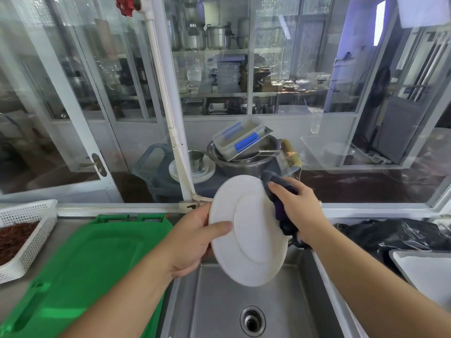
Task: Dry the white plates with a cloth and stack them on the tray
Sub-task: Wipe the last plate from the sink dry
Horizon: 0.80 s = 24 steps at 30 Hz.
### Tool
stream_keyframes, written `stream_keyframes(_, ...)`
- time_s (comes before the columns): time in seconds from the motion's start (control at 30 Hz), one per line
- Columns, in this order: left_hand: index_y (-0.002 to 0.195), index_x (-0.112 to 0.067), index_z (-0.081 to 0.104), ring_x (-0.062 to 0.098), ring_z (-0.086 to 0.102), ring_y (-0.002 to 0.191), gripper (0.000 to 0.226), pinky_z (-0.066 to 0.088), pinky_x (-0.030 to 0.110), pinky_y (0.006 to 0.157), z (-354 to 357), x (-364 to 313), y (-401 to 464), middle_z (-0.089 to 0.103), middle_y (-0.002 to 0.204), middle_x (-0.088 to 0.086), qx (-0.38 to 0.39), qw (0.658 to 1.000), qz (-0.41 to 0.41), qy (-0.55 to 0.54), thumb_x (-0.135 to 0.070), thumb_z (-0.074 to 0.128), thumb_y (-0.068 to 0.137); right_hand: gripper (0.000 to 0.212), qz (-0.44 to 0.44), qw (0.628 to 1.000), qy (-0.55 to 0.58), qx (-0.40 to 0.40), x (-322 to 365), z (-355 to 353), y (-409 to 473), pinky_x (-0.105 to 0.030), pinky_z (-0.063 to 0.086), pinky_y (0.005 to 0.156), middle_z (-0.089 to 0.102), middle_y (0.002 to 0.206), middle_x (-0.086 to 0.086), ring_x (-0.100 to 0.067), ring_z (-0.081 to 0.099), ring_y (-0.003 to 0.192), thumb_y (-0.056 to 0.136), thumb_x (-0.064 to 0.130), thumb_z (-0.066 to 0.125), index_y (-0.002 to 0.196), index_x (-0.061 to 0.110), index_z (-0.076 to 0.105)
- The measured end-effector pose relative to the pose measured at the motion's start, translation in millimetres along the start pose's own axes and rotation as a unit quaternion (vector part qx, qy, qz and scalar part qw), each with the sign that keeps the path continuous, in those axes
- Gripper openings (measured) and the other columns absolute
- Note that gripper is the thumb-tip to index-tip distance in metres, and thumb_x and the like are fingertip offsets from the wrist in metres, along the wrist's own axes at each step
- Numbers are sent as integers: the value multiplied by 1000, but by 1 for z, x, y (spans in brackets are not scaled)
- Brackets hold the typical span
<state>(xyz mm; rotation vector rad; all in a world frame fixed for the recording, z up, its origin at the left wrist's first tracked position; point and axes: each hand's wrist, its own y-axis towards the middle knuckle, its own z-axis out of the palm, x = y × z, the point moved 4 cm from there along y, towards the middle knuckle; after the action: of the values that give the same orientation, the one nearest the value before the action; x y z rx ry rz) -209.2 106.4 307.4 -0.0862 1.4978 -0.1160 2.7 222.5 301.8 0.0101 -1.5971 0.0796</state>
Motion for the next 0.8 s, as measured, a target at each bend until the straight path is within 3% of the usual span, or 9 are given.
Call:
stream_keyframes(0.07,120,-17,70,17,76,96,32,60,27,70,5,2,1,80,110,7,11,1000,15,13,4,59,99,9,-91,991,-98,12,16,7,-6,-26,56,57,75,81,16,-4,67,65,91,47,70,97,52,74)
stream_keyframes(0.13,120,-17,70,19,76,101,30,61,28,76,9,3,2,79,113,8,17,999,27,17,2,63,98,16,-212,956,-203,21,35,18,-15,-21,53,81,72,98,25,5,65,94,95,43,71,107,52,73)
stream_keyframes(0.23,116,-17,74,23,75,104,30,62,33,82,15,5,3,78,115,11,18,999,42,-10,-7,68,88,31,-379,878,-276,95,60,41,-37,-22,47,99,69,121,13,-4,61,114,94,31,78,125,30,76)
stream_keyframes(0.3,111,-22,76,23,74,104,30,61,33,81,17,9,1,78,114,10,14,998,50,-24,-10,67,85,34,-438,829,-310,155,67,53,-50,-19,46,102,69,125,5,-8,63,115,92,30,80,126,24,76)
stream_keyframes(0.37,111,-24,76,25,74,106,31,61,36,83,17,12,-2,77,116,12,10,998,57,-38,-11,67,86,34,-453,814,-326,162,71,58,-52,-22,48,101,69,124,3,-13,65,113,92,31,79,125,24,76)
stream_keyframes(0.5,116,-25,76,31,72,114,33,60,44,95,16,16,-6,75,122,15,3,994,93,-51,-13,70,86,29,-388,862,-318,72,77,49,-34,-26,51,92,72,112,9,-10,65,104,95,35,75,124,31,74)
stream_keyframes(0.6,115,-28,76,36,69,119,36,53,55,105,16,11,-8,76,122,13,-26,989,136,-46,-27,77,79,14,-235,944,-229,30,68,29,-11,-14,52,68,70,78,24,11,64,74,95,42,70,109,45,74)
stream_keyframes(0.67,113,-34,75,36,69,117,35,53,59,102,15,10,-11,77,118,8,-57,984,167,-16,-35,75,79,7,-114,988,-104,31,54,20,-1,-26,56,50,70,70,9,-4,65,51,95,43,70,95,50,73)
stream_keyframes(0.8,112,-46,70,15,72,107,30,61,44,90,23,12,-17,77,112,-8,-95,972,204,72,-48,69,82,13,-3,999,34,-14,28,16,2,-28,54,45,70,63,10,-6,63,44,91,40,76,81,47,74)
